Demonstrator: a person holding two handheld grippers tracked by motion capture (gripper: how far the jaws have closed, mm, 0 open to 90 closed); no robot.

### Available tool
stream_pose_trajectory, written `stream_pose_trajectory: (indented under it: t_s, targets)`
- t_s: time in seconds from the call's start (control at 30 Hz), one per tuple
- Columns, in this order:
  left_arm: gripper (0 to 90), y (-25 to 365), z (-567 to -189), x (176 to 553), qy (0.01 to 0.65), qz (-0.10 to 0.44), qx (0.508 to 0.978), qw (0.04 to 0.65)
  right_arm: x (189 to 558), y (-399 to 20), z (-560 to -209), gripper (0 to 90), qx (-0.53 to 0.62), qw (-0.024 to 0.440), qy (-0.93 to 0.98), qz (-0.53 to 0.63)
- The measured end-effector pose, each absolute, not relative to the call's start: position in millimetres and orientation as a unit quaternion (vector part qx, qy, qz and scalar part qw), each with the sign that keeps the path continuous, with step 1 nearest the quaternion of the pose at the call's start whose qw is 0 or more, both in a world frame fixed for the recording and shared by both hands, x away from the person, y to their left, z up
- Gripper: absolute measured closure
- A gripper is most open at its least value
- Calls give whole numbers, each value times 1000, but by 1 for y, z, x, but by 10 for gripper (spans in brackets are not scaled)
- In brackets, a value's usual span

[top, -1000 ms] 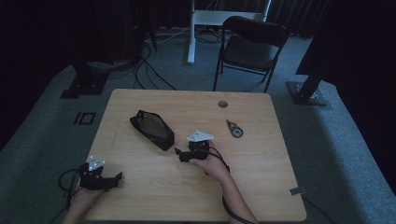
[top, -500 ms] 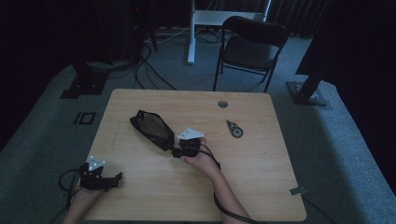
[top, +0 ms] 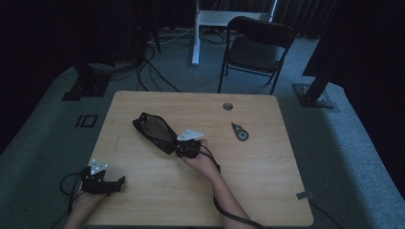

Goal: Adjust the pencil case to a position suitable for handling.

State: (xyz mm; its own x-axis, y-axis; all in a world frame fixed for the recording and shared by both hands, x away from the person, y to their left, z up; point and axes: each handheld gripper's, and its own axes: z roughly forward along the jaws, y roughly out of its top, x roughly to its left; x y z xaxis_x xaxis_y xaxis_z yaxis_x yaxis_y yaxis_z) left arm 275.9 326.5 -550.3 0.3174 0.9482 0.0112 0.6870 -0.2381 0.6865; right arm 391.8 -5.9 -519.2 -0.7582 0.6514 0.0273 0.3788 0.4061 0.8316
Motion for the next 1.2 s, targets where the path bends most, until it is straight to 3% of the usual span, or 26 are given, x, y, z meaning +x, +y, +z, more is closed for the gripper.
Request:
stream_pose_trajectory:
  t_s: [0.6,1.2]
  targets:
    - [1,326,-550,276,542,220,755,297,387,-22,-518,729,322,161,822,441]
    - [1,326,-551,276,541,221,755,298,373,-69,-521,729,355,167,803,449]
